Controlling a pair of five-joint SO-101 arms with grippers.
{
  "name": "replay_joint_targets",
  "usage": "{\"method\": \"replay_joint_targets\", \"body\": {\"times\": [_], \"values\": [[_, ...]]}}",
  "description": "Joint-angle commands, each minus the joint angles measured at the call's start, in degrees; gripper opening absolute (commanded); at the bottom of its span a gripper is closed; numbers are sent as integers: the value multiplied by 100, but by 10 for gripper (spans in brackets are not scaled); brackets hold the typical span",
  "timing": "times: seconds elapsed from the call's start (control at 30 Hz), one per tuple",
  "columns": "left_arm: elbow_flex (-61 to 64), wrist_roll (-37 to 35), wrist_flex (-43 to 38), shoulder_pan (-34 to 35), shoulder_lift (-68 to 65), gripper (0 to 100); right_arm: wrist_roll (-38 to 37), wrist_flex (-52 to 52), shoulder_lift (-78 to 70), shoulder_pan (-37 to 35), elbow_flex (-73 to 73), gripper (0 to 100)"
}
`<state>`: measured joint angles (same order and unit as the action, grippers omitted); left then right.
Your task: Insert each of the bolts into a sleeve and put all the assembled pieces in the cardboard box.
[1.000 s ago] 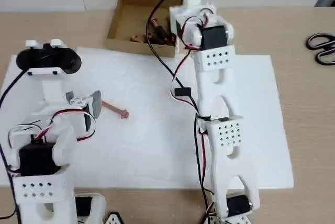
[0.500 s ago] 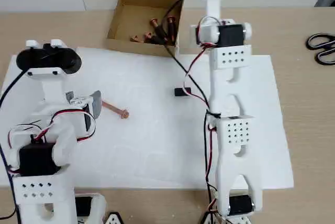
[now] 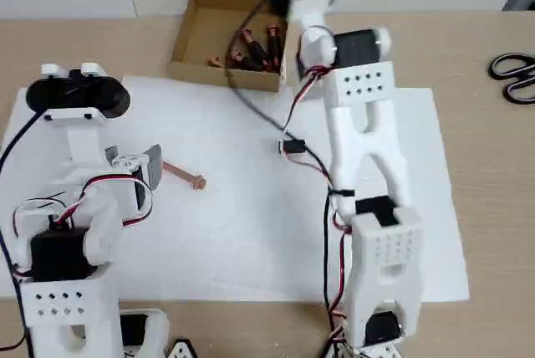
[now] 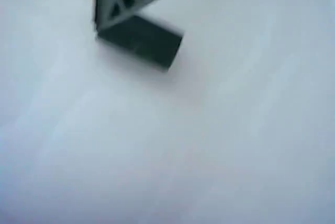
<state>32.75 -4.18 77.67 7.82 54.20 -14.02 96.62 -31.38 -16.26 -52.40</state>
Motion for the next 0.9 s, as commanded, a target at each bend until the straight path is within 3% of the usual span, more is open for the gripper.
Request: {"method": "replay_joint_targets", "body": {"times": [0.0,0.17,0.3,0.87], "values": [[-22,35,-132,18,79,199,-1160,-31,426,-198,563,173],[-13,35,-132,26,79,199,-2760,-40,277,-224,1055,173],[-13,35,-132,26,79,199,-3332,-40,-84,-233,1064,174],[-4,35,-123,35,70,199,-3437,-409,-1323,-470,1064,175]]}}
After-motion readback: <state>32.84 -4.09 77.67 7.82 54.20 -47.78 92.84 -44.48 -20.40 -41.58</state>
